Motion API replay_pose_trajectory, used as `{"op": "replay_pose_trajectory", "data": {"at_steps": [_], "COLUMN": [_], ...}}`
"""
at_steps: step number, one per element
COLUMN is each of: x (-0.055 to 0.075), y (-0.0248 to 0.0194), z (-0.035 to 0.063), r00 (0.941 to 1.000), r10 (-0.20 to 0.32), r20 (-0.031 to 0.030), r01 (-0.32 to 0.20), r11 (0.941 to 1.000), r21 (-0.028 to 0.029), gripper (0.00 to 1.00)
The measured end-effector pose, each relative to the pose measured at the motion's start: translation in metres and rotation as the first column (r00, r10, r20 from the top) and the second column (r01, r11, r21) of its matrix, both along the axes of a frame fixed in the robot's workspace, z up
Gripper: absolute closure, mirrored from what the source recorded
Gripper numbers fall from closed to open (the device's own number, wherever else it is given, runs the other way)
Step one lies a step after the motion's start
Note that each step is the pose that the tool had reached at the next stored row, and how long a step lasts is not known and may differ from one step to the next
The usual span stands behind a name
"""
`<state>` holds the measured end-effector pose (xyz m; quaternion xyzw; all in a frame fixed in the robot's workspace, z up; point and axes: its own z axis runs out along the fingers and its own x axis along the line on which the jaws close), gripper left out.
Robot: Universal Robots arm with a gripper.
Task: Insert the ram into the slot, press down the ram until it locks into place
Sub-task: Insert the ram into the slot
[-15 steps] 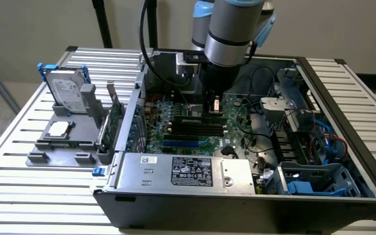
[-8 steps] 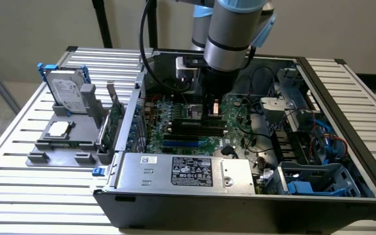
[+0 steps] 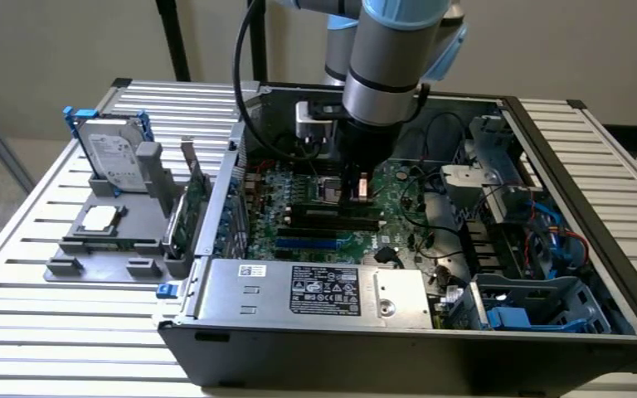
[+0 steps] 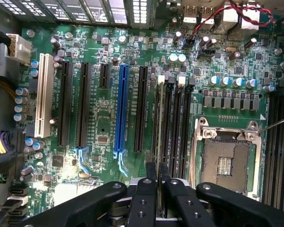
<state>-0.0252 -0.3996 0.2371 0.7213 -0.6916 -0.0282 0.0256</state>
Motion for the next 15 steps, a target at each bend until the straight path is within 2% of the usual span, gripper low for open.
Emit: {"op": "replay_pose_trajectory", "data": {"at_steps": [6, 15], "x": [-0.0008, -0.0024], "y": [0.0000, 0.0000], "z": [-0.0006, -0.0021], "r00": [1.0000, 0.9998], "r10": [-0.006, -0.009], "r20": [0.0018, 0.0167], "r01": [0.006, 0.009], "r11": [1.0000, 1.0000], "r21": [-0.0011, -0.0034], "gripper": [0.86, 0.86]}}
